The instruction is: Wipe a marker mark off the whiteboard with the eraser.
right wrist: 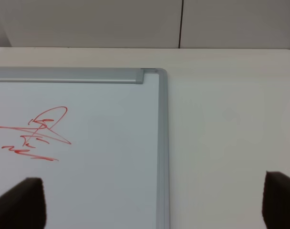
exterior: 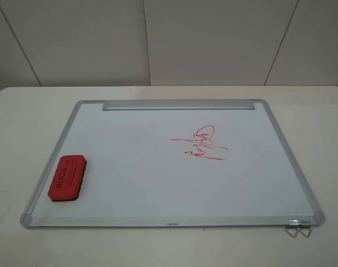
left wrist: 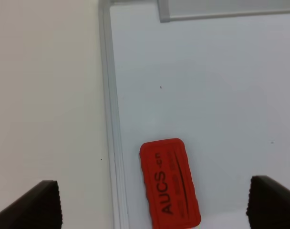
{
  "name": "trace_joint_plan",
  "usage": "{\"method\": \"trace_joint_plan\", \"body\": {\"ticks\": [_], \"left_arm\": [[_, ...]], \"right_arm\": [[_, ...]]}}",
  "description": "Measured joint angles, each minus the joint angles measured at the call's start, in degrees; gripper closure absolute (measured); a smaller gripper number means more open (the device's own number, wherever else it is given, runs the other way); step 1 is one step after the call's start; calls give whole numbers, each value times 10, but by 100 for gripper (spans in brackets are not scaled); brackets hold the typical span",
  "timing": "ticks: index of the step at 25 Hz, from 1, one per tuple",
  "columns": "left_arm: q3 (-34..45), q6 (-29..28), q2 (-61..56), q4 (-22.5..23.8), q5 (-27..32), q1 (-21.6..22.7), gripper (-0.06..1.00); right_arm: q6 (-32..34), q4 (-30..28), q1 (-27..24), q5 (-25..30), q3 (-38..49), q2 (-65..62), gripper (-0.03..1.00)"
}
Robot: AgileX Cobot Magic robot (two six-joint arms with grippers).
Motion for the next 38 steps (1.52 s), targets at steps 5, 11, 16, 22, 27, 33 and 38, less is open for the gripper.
{"method": "trace_joint_plan", "body": {"ticks": [5,11,16,22,27,33,38], "left_arm": [[2,64,-134,-3,110,0,17],[5,134,-249,-41,153,0,17],[38,170,-295,-85,153,0,17],[124,174,-319,-100,147,0,17],[157,175,-339,-106,126,0,17],[158,176,-361,-106,120,0,17],[158,176,-409,-106,119,0,17]], "right_arm": [[0,0,0,0,0,0,14],[0,0,0,0,0,0,14],[0,0,0,0,0,0,14],[0,0,0,0,0,0,14],[0,0,0,0,0,0,14],[0,0,0,0,0,0,14],[0,0,0,0,0,0,14]]}}
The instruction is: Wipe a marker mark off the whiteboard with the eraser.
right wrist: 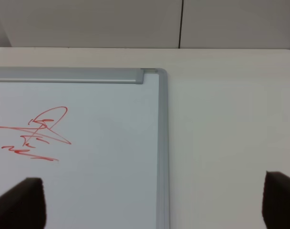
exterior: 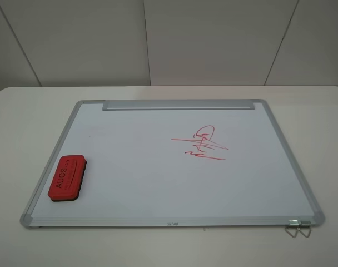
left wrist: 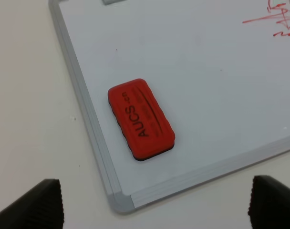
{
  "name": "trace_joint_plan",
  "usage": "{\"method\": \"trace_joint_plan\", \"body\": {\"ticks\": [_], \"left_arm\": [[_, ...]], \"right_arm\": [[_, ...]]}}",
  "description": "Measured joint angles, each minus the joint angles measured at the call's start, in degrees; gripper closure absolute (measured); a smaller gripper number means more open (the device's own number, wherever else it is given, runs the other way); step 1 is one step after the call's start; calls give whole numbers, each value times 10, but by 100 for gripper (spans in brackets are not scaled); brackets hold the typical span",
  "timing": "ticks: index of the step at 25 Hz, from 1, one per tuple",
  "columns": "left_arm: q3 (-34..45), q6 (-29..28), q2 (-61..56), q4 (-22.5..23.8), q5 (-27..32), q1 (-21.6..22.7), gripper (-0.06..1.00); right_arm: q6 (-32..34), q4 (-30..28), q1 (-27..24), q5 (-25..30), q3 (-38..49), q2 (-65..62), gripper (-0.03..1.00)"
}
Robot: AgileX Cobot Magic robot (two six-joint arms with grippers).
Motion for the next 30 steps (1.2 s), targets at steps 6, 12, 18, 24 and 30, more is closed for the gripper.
{"method": "trace_joint_plan", "body": {"ticks": [6,12,18,24,30], "left_arm": [[0,0,-29,0,0,0,17],[0,0,-29,0,0,0,17],[0,0,-29,-28,0,40,17],[0,0,-29,-34,0,182,17],[0,0,-29,-34,0,279,17]], "right_arm": [[0,0,0,0,0,0,14],[0,0,0,0,0,0,14],[0,0,0,0,0,0,14],[0,0,0,0,0,0,14],[0,0,0,0,0,0,14]]}}
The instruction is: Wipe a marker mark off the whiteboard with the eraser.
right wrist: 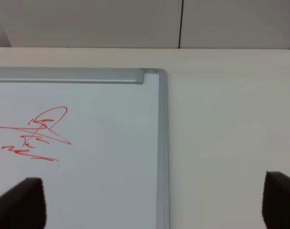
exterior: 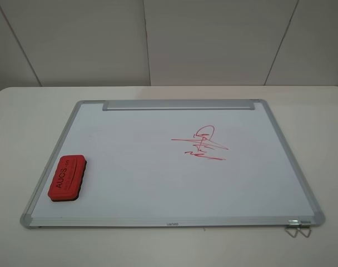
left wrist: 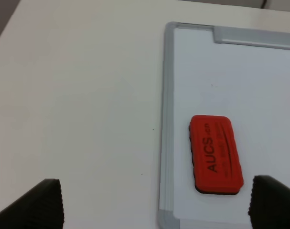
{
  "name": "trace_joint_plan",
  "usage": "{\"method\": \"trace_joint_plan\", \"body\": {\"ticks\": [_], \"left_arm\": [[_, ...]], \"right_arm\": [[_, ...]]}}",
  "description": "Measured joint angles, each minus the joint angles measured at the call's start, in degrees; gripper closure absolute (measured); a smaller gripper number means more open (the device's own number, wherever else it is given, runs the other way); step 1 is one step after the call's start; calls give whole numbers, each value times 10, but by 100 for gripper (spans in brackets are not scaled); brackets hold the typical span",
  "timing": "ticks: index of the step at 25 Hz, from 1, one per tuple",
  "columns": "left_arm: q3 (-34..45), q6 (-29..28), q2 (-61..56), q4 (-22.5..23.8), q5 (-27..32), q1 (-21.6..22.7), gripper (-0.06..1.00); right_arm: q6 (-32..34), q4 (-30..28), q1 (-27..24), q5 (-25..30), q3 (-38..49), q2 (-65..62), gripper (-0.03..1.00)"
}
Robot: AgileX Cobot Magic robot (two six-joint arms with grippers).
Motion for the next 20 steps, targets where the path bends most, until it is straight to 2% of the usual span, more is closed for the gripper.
{"method": "trace_joint_plan", "body": {"ticks": [20], "left_arm": [[0,2,0,2,0,1,17]], "right_arm": [[0,0,0,0,0,0,14]]}}
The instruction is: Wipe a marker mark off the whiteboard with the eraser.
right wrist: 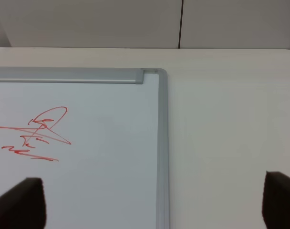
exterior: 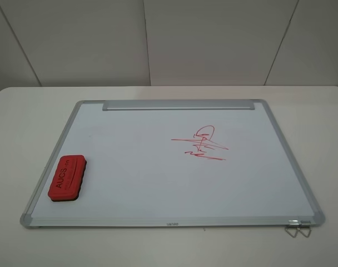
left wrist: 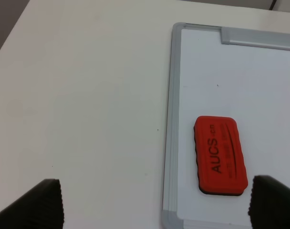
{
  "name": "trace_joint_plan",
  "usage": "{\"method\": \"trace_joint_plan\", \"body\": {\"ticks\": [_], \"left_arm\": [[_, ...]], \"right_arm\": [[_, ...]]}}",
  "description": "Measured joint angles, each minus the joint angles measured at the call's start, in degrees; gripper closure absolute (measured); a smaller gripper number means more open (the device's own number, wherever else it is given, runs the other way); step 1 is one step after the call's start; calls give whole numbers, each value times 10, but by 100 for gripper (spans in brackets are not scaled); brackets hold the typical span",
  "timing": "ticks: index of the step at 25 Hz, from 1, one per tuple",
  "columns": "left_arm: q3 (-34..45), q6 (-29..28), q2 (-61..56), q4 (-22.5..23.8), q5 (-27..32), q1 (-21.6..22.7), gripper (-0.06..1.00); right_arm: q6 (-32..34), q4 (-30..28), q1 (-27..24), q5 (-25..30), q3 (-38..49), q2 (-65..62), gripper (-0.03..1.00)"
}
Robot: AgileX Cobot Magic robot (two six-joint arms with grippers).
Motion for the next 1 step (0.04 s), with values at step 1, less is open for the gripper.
{"method": "trace_joint_plan", "body": {"ticks": [1], "left_arm": [[0,0,0,0,0,0,17]], "right_arm": [[0,0,0,0,0,0,14]]}}
